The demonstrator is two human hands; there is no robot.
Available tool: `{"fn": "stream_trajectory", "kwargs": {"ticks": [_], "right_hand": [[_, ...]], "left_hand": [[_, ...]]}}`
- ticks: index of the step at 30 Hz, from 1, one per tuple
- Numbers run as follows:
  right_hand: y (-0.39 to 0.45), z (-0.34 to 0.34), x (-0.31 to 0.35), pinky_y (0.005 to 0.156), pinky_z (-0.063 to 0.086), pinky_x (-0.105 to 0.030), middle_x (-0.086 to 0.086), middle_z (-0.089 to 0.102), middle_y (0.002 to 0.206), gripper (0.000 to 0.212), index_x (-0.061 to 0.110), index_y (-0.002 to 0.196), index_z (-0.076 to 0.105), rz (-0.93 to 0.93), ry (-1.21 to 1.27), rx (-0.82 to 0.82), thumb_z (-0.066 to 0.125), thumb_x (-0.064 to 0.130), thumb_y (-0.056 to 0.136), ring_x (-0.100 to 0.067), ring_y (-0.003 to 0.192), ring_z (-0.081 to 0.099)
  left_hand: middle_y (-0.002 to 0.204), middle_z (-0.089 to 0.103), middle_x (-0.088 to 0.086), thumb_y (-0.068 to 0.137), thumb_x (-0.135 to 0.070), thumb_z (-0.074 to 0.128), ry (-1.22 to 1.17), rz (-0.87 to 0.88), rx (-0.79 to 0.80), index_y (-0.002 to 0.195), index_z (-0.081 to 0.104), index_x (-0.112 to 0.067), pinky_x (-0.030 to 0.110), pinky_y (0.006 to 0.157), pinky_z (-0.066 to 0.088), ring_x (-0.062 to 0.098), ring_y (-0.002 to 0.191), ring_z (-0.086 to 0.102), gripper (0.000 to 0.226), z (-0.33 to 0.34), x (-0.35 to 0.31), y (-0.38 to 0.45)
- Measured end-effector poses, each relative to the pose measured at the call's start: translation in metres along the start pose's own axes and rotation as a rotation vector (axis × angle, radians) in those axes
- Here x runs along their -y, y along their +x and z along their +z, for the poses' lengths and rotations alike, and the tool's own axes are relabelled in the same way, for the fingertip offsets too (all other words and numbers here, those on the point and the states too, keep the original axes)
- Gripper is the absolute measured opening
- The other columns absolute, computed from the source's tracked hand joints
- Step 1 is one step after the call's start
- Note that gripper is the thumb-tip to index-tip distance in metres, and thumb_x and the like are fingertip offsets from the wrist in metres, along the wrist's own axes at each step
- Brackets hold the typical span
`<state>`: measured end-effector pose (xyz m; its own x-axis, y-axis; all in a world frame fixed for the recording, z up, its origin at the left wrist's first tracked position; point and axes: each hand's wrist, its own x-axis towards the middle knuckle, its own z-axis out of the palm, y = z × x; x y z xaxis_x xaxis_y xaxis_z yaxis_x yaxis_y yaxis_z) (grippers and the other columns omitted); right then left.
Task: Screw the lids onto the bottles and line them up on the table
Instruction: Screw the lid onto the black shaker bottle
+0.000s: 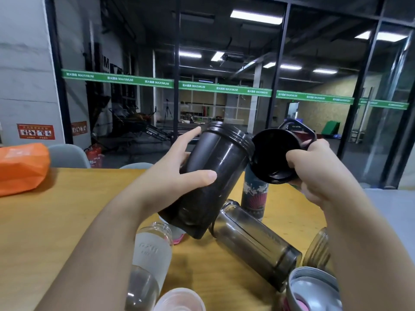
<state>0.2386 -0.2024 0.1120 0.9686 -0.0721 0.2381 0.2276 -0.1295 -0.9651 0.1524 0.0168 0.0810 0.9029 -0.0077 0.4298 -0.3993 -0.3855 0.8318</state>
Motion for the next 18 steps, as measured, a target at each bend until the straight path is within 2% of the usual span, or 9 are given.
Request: {"fn": "stream_trajectory", "kwargs": {"ticks": [2,4,5,7,10,12,14,15,18], "right_hand": [[-0.002,0.001,-0.002,0.087,0.047,-0.067,-0.026,0.047,0.122,0.031,0.011,0.109,0.033,-0.05,-0.04,-0.006,0.054,0.007,0.088,-0.045,0.114,0.052],[-0.005,0.004,-0.005,0.084,0.047,-0.068,-0.024,0.049,0.123,0.038,0.013,0.109,0.033,-0.105,-0.075,-0.001,0.063,0.023,0.088,-0.046,0.112,0.054],[-0.008,0.006,-0.005,0.083,0.05,-0.065,-0.02,0.053,0.117,0.044,0.013,0.109,0.034,-0.134,-0.082,0.012,0.066,0.033,0.086,-0.044,0.107,0.057],[-0.013,0.011,-0.006,0.082,0.054,-0.053,-0.008,0.056,0.102,0.054,0.013,0.108,0.037,-0.198,-0.073,0.048,0.065,0.051,0.081,-0.032,0.096,0.061],[-0.019,0.018,-0.006,0.071,0.051,-0.034,0.0,0.054,0.092,0.065,0.014,0.103,0.04,-0.3,-0.076,0.065,0.048,0.068,0.069,-0.016,0.082,0.056],[-0.021,0.023,-0.008,0.063,0.045,-0.025,-0.001,0.05,0.086,0.06,0.015,0.098,0.04,-0.358,-0.068,0.063,0.04,0.068,0.07,-0.011,0.072,0.05],[-0.022,0.025,-0.009,0.054,0.04,-0.015,0.001,0.047,0.079,0.045,0.016,0.093,0.041,-0.406,-0.054,0.055,0.039,0.06,0.085,-0.009,0.065,0.046],[-0.022,0.026,-0.01,0.052,0.04,-0.014,0.002,0.047,0.077,0.037,0.016,0.091,0.042,-0.422,-0.04,0.056,0.042,0.054,0.091,-0.009,0.064,0.046],[-0.021,0.029,-0.013,0.059,0.045,-0.027,0.0,0.049,0.075,0.03,0.016,0.085,0.042,-0.472,-0.021,0.091,0.051,0.044,0.092,-0.011,0.065,0.048]], "left_hand": [[0.134,0.052,-0.009,0.055,-0.057,0.071,-0.028,-0.02,0.051,0.133,0.032,-0.06,0.043,0.098,0.048,0.013,0.121,0.055,0.087,-0.001,0.002,0.0],[0.133,0.054,-0.008,0.054,-0.055,0.071,-0.053,-0.044,0.098,0.135,0.035,-0.054,0.042,0.094,0.052,0.013,0.114,0.061,0.089,-0.002,0.003,0.001],[0.131,0.056,-0.007,0.053,-0.054,0.071,-0.052,-0.057,0.118,0.136,0.036,-0.051,0.041,0.091,0.054,0.013,0.108,0.065,0.09,-0.001,0.003,0.001],[0.126,0.059,-0.007,0.051,-0.055,0.071,-0.029,-0.08,0.145,0.134,0.037,-0.051,0.036,0.088,0.056,0.01,0.101,0.068,0.09,0.0,0.003,-0.001],[0.119,0.061,-0.012,0.048,-0.056,0.069,0.004,-0.088,0.169,0.123,0.04,-0.06,0.026,0.082,0.056,0.004,0.095,0.068,0.081,-0.001,0.002,-0.002],[0.118,0.061,-0.015,0.048,-0.056,0.069,0.013,-0.099,0.179,0.119,0.04,-0.063,0.022,0.079,0.055,0.001,0.094,0.068,0.077,-0.002,0.002,-0.002],[0.115,0.062,-0.016,0.047,-0.055,0.069,0.0,-0.119,0.183,0.116,0.041,-0.064,0.019,0.073,0.055,0.001,0.092,0.068,0.074,-0.003,0.002,-0.002],[0.114,0.062,-0.016,0.048,-0.055,0.069,-0.009,-0.122,0.184,0.116,0.041,-0.064,0.019,0.073,0.055,0.002,0.092,0.068,0.074,-0.004,0.002,-0.002],[0.119,0.06,-0.014,0.048,-0.055,0.069,-0.012,-0.121,0.188,0.123,0.041,-0.06,0.024,0.079,0.056,0.003,0.095,0.068,0.08,-0.007,0.004,-0.002]]}}
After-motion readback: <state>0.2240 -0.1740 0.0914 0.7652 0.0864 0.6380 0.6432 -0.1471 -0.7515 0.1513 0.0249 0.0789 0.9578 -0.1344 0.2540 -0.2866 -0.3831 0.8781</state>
